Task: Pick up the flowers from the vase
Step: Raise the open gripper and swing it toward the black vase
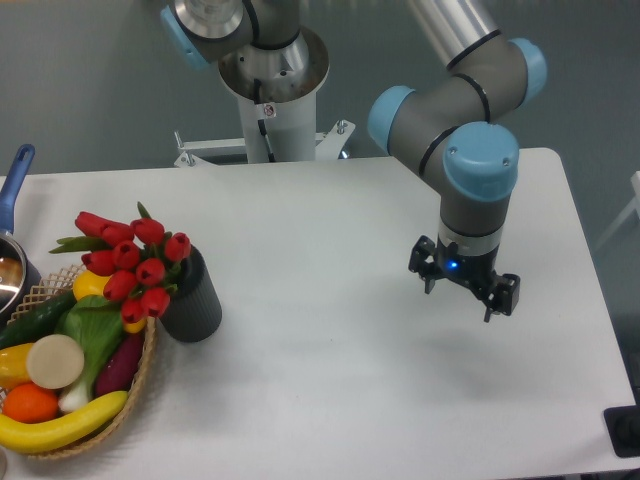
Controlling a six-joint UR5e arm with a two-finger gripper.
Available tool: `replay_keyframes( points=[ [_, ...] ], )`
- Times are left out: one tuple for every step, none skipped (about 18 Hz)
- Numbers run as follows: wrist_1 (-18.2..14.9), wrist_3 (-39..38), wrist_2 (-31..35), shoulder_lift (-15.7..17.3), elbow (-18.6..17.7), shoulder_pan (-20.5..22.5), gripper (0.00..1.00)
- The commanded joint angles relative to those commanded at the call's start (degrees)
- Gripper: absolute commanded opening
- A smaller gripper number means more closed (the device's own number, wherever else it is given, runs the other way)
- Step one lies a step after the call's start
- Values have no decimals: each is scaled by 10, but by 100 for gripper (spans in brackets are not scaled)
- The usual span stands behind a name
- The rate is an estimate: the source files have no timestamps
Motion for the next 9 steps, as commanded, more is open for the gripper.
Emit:
replay_keyframes(
  points=[
    [3,-5,0,2,-1,0,100],
    [4,-7,0,2,-1,0,100],
    [4,-10,-2,3,-1,0,100],
    [6,-18,-5,4,-1,0,100],
    [6,-29,-15,4,0,1,100],
    [7,-44,-24,4,-1,1,100],
    [7,-61,-25,3,-2,1,100],
    [14,-82,-32,4,-10,2,100],
    [39,-92,-43,8,-26,3,100]
  ],
)
